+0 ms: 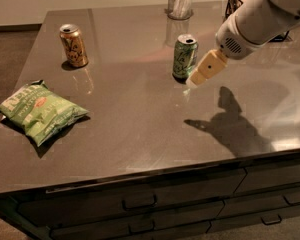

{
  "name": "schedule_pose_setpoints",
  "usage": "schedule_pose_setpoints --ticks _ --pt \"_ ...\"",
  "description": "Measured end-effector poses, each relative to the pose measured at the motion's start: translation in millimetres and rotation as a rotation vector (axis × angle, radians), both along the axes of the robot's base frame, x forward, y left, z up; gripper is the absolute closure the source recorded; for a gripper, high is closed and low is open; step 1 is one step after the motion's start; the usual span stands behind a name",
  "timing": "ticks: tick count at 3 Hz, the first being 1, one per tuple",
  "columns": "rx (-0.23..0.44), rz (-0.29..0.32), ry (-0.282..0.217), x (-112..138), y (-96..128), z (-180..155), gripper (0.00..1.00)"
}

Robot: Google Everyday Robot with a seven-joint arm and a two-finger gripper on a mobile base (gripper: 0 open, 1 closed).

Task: Move green can near orange can

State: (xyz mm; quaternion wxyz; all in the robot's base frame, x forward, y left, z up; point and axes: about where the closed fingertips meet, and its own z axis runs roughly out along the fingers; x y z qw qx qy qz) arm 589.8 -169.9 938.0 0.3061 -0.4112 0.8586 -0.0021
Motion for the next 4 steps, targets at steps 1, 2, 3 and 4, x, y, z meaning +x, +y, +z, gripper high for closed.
schedule_pose_setpoints --ticks 1,2,3,4 --pt "0.028 -0.091 -0.061 42.6 -0.6 0.4 0.0" --pt "0.048 -0.125 -0.07 65.1 0.6 -2.6 0.0" --pt "0.082 -0.145 -0.041 82.7 10.7 -13.0 0.0" --pt "0.107 -0.13 -0.011 90.6 29.4 -21.9 0.0"
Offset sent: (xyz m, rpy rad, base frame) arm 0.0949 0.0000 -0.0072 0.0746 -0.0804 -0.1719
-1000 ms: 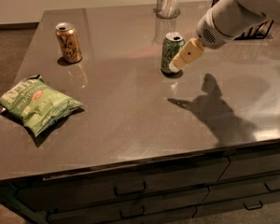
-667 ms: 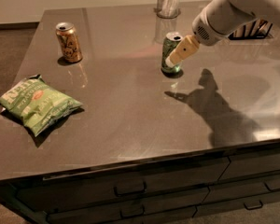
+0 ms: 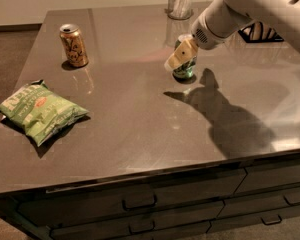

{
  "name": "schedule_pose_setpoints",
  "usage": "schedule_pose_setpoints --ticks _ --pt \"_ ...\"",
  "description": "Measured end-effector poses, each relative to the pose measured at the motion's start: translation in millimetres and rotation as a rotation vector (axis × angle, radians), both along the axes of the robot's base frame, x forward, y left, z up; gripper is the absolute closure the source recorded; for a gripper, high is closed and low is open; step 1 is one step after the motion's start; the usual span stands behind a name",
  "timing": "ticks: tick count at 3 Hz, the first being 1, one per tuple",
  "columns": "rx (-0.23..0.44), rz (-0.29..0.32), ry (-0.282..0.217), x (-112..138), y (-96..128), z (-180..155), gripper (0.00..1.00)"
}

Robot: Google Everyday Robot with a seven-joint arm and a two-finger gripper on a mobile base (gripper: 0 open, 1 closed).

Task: Move green can near orange can

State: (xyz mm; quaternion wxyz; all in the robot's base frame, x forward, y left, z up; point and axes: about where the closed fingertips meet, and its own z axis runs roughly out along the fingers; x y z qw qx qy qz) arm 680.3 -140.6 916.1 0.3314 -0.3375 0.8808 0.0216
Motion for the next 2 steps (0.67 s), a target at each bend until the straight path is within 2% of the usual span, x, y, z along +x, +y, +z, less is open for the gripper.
schedule_pose_setpoints --ticks 2 --pt "0.031 0.047 0.032 7.8 30.2 -4.5 0.41"
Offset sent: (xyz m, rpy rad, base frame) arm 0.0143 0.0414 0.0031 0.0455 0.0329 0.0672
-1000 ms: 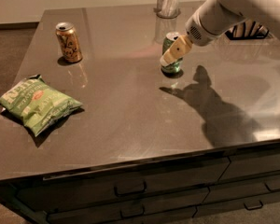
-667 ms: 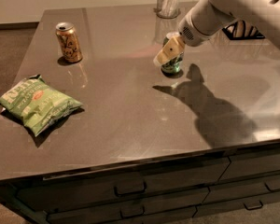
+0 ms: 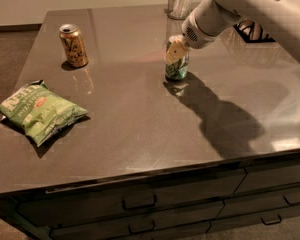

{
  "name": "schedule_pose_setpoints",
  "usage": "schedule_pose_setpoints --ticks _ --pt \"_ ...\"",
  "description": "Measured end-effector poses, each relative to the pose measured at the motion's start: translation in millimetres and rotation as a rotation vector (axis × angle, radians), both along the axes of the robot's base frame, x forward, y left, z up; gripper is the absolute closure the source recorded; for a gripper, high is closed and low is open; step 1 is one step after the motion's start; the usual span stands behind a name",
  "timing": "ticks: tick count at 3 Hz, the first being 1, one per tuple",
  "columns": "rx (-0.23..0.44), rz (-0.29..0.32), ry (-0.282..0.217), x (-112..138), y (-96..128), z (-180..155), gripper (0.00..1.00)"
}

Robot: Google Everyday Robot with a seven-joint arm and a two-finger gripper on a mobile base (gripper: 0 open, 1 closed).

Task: Move green can near orange can

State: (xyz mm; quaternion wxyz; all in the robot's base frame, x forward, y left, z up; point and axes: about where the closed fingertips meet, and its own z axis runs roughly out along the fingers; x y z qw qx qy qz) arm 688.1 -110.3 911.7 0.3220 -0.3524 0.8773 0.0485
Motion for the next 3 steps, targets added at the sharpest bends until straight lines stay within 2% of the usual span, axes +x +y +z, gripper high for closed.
schedule_pose_setpoints --ticks 1,2,3 --pt "0.013 0.028 0.003 3.2 10.3 7.5 0.65" --pt "0.032 0.12 0.0 4.3 45.3 32.4 0.88" --pt "0.036 0.225 -0.007 4.4 87.4 56.8 1.0"
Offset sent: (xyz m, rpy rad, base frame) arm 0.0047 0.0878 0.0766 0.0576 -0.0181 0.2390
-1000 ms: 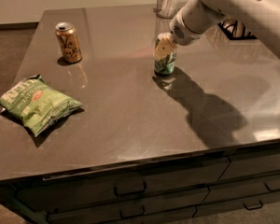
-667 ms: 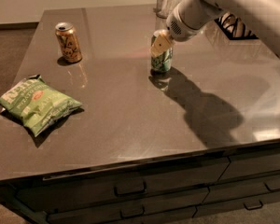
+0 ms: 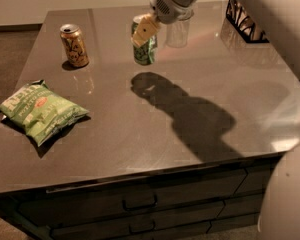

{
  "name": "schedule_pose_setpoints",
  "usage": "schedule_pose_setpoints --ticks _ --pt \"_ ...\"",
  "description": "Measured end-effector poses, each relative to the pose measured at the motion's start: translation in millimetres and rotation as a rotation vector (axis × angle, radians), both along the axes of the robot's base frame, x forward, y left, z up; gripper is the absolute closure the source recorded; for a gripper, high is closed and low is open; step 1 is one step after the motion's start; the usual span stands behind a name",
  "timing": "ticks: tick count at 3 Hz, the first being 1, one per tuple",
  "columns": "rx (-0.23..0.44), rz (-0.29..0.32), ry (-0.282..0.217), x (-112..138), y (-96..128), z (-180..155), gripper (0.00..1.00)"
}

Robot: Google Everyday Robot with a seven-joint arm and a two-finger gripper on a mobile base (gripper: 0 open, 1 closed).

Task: Move green can near orange can

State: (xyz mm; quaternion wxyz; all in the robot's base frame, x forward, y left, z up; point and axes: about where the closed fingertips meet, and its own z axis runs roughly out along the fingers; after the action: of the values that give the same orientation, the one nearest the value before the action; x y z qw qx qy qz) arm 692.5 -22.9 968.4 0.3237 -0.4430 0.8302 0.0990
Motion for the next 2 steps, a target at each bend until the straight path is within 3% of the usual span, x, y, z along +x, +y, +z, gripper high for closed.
schedule_pose_setpoints --ticks 2 --pt "-0.005 0.115 -0.003 0.2 69.9 -3.1 1.0"
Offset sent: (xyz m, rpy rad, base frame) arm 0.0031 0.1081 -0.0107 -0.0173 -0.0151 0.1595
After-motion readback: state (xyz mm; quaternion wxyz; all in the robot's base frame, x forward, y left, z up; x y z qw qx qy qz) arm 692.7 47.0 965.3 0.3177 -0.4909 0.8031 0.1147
